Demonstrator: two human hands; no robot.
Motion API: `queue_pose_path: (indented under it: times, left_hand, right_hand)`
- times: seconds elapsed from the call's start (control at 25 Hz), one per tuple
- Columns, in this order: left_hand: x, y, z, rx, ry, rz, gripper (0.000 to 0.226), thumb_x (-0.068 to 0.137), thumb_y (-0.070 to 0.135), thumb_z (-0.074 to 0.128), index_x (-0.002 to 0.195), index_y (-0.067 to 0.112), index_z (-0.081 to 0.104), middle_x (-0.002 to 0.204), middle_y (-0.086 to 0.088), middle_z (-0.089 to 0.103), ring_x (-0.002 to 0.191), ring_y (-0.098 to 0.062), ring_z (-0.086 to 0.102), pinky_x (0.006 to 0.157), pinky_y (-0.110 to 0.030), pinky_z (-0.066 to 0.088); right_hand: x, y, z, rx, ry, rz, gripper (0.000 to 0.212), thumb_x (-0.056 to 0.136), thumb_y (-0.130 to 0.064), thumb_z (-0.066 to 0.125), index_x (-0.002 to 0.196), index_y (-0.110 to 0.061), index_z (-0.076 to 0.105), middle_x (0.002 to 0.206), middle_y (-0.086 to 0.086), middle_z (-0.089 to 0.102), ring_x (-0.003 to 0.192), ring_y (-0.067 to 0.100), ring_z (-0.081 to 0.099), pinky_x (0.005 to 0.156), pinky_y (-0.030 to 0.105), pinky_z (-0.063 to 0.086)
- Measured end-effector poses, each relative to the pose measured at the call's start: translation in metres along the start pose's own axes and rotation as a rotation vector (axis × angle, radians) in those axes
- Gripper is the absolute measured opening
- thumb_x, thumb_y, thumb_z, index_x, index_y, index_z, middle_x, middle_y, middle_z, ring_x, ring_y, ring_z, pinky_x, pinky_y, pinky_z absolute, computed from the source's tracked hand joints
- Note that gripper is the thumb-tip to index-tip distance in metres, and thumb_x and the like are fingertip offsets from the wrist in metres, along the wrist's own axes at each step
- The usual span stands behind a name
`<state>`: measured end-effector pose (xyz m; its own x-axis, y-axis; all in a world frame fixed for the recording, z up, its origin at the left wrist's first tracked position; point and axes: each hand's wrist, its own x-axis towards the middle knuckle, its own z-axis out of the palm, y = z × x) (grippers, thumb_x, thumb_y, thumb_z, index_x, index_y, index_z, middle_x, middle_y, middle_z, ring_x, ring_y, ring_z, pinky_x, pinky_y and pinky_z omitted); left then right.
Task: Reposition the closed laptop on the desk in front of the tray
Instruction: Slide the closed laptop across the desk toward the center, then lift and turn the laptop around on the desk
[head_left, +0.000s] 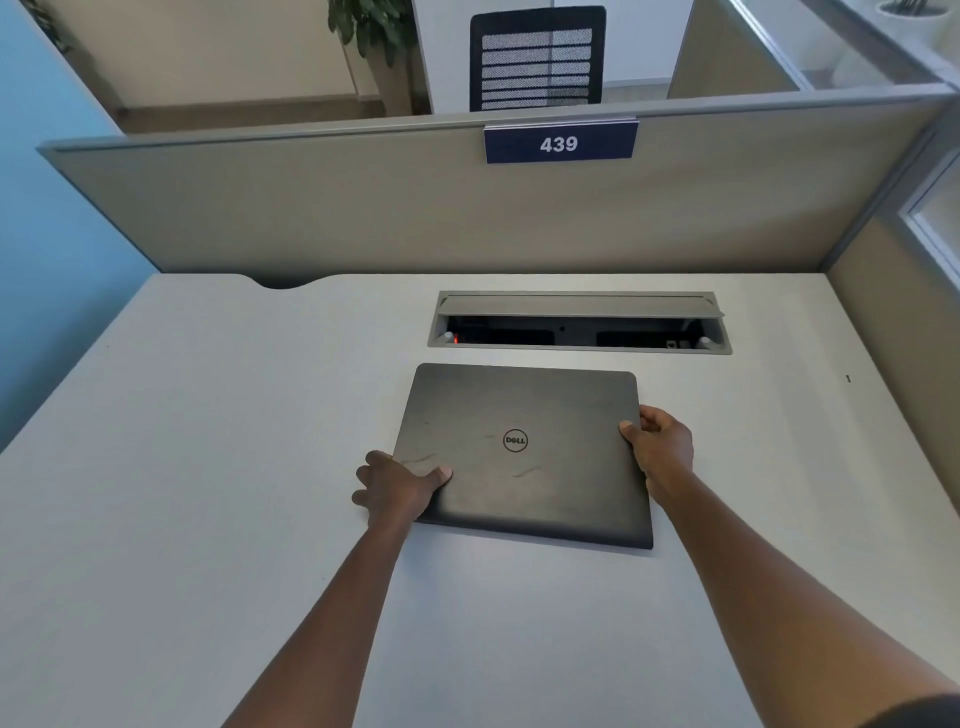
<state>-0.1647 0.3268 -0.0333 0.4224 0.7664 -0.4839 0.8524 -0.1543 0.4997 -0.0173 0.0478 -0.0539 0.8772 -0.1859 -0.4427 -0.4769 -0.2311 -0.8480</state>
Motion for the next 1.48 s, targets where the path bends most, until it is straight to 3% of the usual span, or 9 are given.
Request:
queue_pose_path:
  times: [0.2, 0.48, 0.68, 0.8, 0.96, 1.12, 1.28, 1.4, 1.48]
  left_hand:
    - [-0.003, 0.001, 0.0, 0.056, 0.0, 0.018, 0.093, 0.068, 0.052, 0.083, 0.135, 0.007, 0.036, 0.137, -0.012, 0.039, 0.128, -0.041, 0.036, 0.093, -0.051, 0.05]
    - [-0.01, -0.005, 0.003, 0.191, 0.023, 0.113, 0.085, 0.073, 0.061, 0.073, 0.131, 0.009, 0.038, 0.133, -0.013, 0.039, 0.125, -0.039, 0.038, 0.075, -0.043, 0.042]
    - [-0.015, -0.018, 0.0, 0.303, 0.037, 0.268, 0.092, 0.079, 0.068, 0.062, 0.143, 0.01, 0.031, 0.133, -0.015, 0.038, 0.121, -0.041, 0.04, 0.073, -0.042, 0.041]
    - [-0.014, -0.025, -0.008, 0.314, -0.052, 0.315, 0.108, 0.078, 0.067, 0.065, 0.155, 0.012, 0.013, 0.142, -0.015, 0.032, 0.128, -0.042, 0.034, 0.084, -0.043, 0.042]
    - [-0.015, -0.032, -0.017, 0.319, -0.112, 0.355, 0.117, 0.067, 0.066, 0.075, 0.153, 0.012, 0.016, 0.143, -0.014, 0.032, 0.131, -0.042, 0.036, 0.107, -0.043, 0.037]
    - [-0.021, -0.034, -0.021, 0.232, -0.126, 0.348, 0.116, 0.062, 0.061, 0.082, 0.149, 0.012, 0.025, 0.141, -0.012, 0.035, 0.132, -0.039, 0.035, 0.103, -0.044, 0.041]
    - [-0.044, -0.029, -0.014, 0.179, 0.033, 0.352, 0.106, 0.068, 0.059, 0.078, 0.151, 0.015, 0.029, 0.151, -0.008, 0.031, 0.138, -0.035, 0.028, 0.106, -0.047, 0.041]
    - [-0.073, -0.013, -0.006, -0.183, 0.182, 0.262, 0.081, 0.077, 0.045, 0.074, 0.145, 0.019, 0.038, 0.15, -0.009, 0.035, 0.133, -0.035, 0.035, 0.101, -0.047, 0.043]
    - [-0.091, -0.002, 0.0, -0.526, 0.058, 0.007, 0.069, 0.079, 0.037, 0.073, 0.137, 0.017, 0.041, 0.139, -0.009, 0.042, 0.117, -0.032, 0.049, 0.091, -0.042, 0.049]
  right_hand:
    - [-0.006, 0.002, 0.001, -0.088, 0.062, -0.07, 0.032, 0.086, -0.026, 0.069, 0.118, -0.024, 0.07, 0.101, -0.002, 0.073, 0.1, 0.028, 0.066, 0.101, 0.051, 0.047]
    - [-0.026, 0.003, -0.007, -0.221, 0.039, -0.206, 0.045, 0.087, -0.016, 0.068, 0.131, -0.017, 0.062, 0.11, 0.005, 0.074, 0.093, 0.02, 0.063, 0.088, 0.026, 0.043]
    - [-0.059, 0.026, -0.023, -0.443, -0.165, -0.316, 0.078, 0.087, -0.025, 0.071, 0.154, -0.017, 0.031, 0.158, 0.005, 0.037, 0.143, 0.025, 0.038, 0.116, 0.037, 0.03]
    - [-0.079, 0.046, -0.034, -0.574, -0.271, -0.395, 0.096, 0.079, -0.034, 0.078, 0.156, -0.019, 0.022, 0.166, 0.005, 0.015, 0.151, 0.021, 0.018, 0.118, 0.031, 0.019]
    - [-0.087, 0.055, -0.04, -0.699, -0.358, -0.405, 0.117, 0.071, -0.036, 0.084, 0.158, -0.022, 0.007, 0.167, 0.006, -0.003, 0.154, 0.021, 0.004, 0.12, 0.03, 0.014]
    - [-0.092, 0.054, -0.034, -0.779, -0.329, -0.413, 0.12, 0.072, -0.033, 0.082, 0.158, -0.025, 0.0, 0.166, 0.007, -0.01, 0.153, 0.026, 0.004, 0.12, 0.033, 0.019]
    - [-0.088, 0.045, -0.033, -0.77, -0.341, -0.368, 0.112, 0.075, -0.051, 0.077, 0.158, -0.018, 0.007, 0.167, 0.009, -0.001, 0.153, 0.028, 0.008, 0.122, 0.039, 0.018]
    - [-0.076, 0.024, -0.024, -0.763, -0.193, -0.446, 0.09, 0.086, -0.053, 0.064, 0.154, -0.013, 0.022, 0.164, 0.013, 0.017, 0.149, 0.034, 0.021, 0.119, 0.048, 0.025]
    - [-0.064, 0.001, -0.009, -0.78, -0.168, -0.526, 0.082, 0.089, -0.048, 0.063, 0.152, -0.01, 0.026, 0.162, 0.016, 0.024, 0.147, 0.036, 0.026, 0.117, 0.05, 0.028]
